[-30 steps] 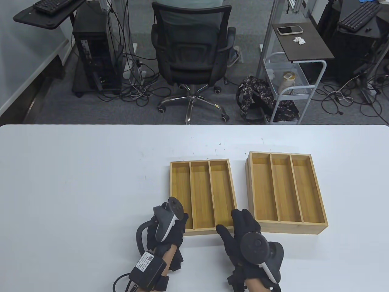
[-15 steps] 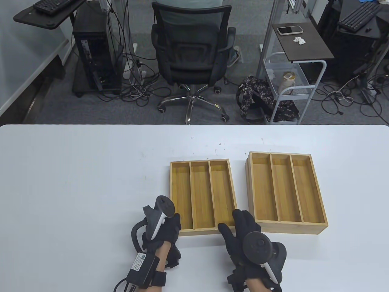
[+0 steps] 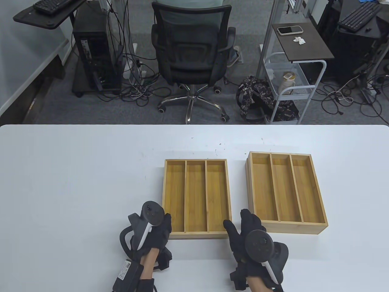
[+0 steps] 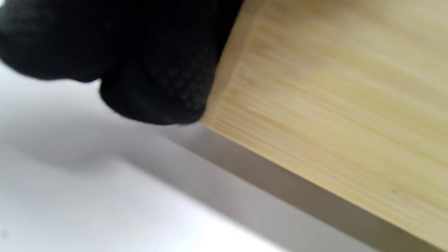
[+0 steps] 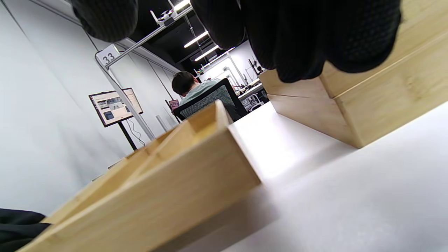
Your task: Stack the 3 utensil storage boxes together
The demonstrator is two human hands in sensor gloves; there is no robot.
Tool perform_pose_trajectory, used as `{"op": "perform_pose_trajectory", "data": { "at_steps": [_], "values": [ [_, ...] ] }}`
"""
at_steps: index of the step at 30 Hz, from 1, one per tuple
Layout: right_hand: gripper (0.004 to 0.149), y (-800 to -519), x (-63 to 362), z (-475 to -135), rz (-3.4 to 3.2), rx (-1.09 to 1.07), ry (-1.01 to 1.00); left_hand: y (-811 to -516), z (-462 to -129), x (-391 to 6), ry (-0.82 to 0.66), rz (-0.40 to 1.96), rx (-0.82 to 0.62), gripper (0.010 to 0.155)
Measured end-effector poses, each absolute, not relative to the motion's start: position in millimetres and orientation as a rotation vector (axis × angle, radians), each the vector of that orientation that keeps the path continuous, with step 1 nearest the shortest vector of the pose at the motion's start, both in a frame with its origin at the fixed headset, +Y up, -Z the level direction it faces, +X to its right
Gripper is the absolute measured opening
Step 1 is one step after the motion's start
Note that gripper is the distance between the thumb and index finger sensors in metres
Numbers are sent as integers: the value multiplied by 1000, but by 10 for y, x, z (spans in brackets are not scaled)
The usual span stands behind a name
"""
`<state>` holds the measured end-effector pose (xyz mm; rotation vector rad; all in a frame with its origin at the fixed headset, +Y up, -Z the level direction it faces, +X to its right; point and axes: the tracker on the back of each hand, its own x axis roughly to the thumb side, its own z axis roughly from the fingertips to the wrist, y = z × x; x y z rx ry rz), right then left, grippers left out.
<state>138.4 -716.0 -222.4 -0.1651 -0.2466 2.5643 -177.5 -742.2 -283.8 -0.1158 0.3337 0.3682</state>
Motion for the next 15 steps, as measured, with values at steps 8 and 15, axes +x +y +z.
{"op": "perform_pose_trajectory", "data": {
  "at_steps": [8,15],
  "values": [
    [88,-7217,1216,-2213,2444,-115,-20,-6920,-2371,-1912,271,312,75,46],
    [63,-7229,1051,-2206,2605,-182,-60,-6931,-2148,-1870,259,336,127,46]
  ]
}}
